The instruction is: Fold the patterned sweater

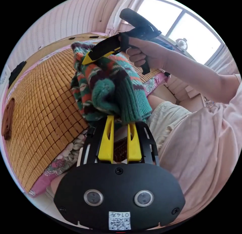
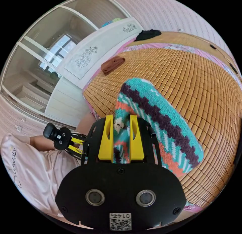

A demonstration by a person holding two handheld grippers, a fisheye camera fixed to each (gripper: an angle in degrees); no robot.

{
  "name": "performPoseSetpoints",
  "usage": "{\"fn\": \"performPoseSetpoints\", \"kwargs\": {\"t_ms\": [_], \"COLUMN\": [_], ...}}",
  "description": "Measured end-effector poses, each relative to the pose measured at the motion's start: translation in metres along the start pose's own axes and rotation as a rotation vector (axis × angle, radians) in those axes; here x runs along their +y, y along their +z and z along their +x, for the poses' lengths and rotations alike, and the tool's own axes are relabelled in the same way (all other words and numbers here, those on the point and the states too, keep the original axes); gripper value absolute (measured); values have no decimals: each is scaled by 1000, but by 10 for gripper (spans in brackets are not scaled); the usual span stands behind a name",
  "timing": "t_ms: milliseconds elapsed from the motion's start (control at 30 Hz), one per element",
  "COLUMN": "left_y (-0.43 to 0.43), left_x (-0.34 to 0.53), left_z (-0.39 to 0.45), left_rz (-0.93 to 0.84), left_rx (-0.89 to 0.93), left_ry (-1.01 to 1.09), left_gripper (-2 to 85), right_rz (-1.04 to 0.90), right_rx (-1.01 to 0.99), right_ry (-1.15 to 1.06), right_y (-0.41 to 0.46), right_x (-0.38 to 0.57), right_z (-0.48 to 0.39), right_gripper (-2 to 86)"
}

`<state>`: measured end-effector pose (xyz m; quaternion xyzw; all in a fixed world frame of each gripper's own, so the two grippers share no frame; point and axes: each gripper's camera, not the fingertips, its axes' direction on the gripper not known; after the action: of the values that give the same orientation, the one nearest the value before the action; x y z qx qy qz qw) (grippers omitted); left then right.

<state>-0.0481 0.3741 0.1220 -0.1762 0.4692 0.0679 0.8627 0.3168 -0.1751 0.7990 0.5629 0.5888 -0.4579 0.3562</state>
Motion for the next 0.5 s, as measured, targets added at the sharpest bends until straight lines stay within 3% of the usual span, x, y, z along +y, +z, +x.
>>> {"fn": "performPoseSetpoints", "kwargs": {"t_ms": [67, 267, 500], "left_y": [-3, -57, -58], "left_x": [11, 27, -18], "left_z": [-12, -28, -7], "left_rz": [-24, 125, 176], "left_rx": [20, -72, -55], "left_ry": [-46, -150, -11], "left_gripper": [57, 17, -9], "right_rz": [-113, -2, 2], "right_rx": [26, 76, 298], "right_ry": [58, -95, -143], "right_y": [46, 26, 26], "right_x": [-26, -41, -71], "right_z": [2, -45, -57], "right_gripper": [85, 51, 1]}}
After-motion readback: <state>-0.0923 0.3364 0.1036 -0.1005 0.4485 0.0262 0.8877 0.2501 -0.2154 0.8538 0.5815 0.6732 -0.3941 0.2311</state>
